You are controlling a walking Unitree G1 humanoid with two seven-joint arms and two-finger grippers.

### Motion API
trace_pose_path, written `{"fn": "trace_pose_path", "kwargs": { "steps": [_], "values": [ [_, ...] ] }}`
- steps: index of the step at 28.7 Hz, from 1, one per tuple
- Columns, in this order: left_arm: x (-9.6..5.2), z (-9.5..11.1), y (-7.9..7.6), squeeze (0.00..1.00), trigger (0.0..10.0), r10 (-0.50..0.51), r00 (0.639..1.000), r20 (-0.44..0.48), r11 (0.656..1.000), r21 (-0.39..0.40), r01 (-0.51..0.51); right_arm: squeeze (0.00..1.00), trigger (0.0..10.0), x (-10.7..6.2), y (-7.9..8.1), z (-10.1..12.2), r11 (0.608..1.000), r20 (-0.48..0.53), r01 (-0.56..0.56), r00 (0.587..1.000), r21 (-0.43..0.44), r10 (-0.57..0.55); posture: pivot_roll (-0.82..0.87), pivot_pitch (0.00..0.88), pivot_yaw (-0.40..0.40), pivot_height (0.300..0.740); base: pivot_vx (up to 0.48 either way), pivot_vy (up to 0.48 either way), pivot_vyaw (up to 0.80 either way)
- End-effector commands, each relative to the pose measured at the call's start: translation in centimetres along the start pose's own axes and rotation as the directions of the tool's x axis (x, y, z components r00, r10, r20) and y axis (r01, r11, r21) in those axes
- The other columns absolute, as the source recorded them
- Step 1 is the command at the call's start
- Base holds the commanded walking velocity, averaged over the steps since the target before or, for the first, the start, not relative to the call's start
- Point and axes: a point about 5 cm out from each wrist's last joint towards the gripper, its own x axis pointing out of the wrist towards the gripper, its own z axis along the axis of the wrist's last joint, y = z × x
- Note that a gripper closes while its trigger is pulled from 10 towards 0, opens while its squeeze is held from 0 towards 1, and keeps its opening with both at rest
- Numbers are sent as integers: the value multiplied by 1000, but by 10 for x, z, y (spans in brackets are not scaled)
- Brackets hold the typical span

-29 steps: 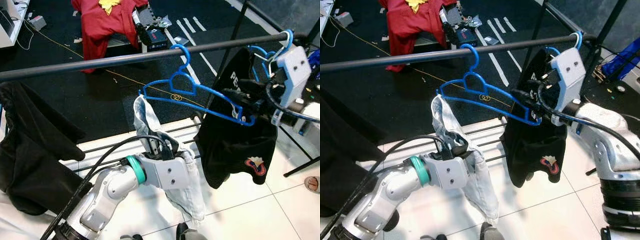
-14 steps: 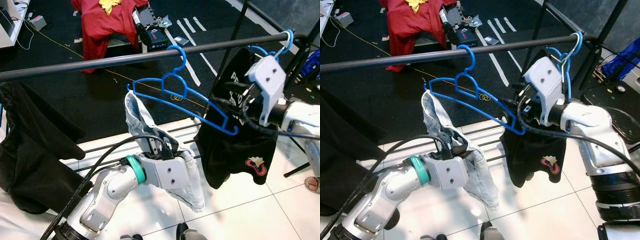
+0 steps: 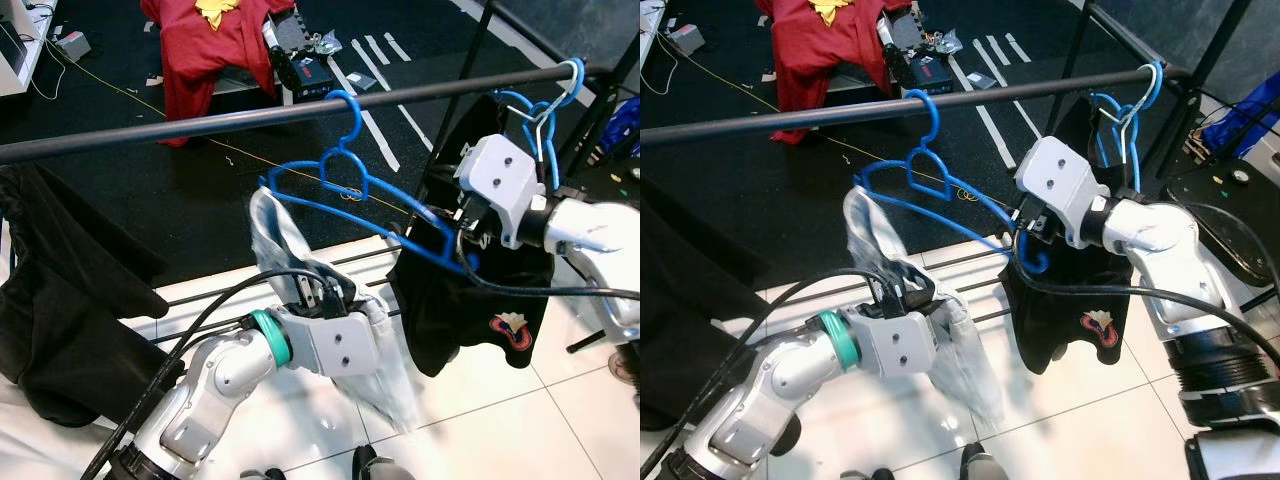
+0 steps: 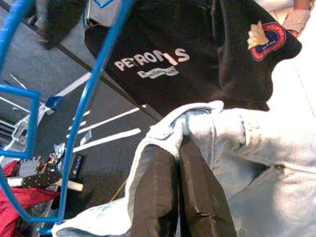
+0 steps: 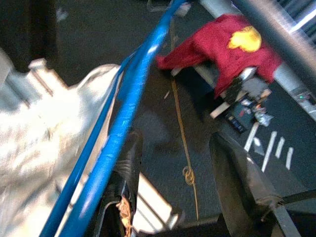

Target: Hang hanger

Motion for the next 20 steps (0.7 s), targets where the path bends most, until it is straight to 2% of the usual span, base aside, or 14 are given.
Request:
{"fn": "trace_pose_path", "kwargs": {
  "steps": [1,2,4,6,8,11,13,15,20],
  "values": [
    [0,2,-3,0,10000,-5,1000,11,1000,1,5,0,10000,1,-2,0,999,25,18,1000,37,-19,-190,172,69,740,0,0,0],
    [0,2,-3,0,10000,-5,1000,11,1000,1,5,0,10000,1,-2,0,999,25,18,1000,37,-19,-190,172,69,740,0,0,0],
    [0,3,-2,0,10000,-4,1000,13,1000,1,4,0,10000,4,-5,4,994,83,22,996,109,-31,-185,171,69,740,0,0,0],
    [0,3,-2,0,10000,-2,1000,13,1000,2,2,0,10000,2,-6,7,993,112,8,993,120,-22,-185,171,69,740,0,0,0],
    [0,3,-2,0,10000,-1,1000,11,1000,2,1,0,10000,-2,-6,13,994,148,-17,989,111,0,-179,171,64,740,0,0,0],
    [-2,4,-3,0,10000,0,1000,9,1000,-1,0,0,10000,-19,-6,25,994,170,-68,984,91,51,-182,175,62,740,0,0,0],
    [-2,4,-3,0,10000,0,1000,8,1000,-2,0,0,10000,-22,-7,27,993,174,-73,983,88,57,-182,175,62,740,0,0,0],
    [-2,4,-3,0,10000,0,1000,9,1000,-4,0,0,10000,-26,-9,29,995,182,-55,983,87,38,-186,177,62,740,0,0,0],
    [0,5,-4,0,10000,-2,1000,14,1000,-7,2,0,10000,-35,-18,31,987,216,32,974,156,-66,-195,177,66,740,0,0,0]
  ]
}}
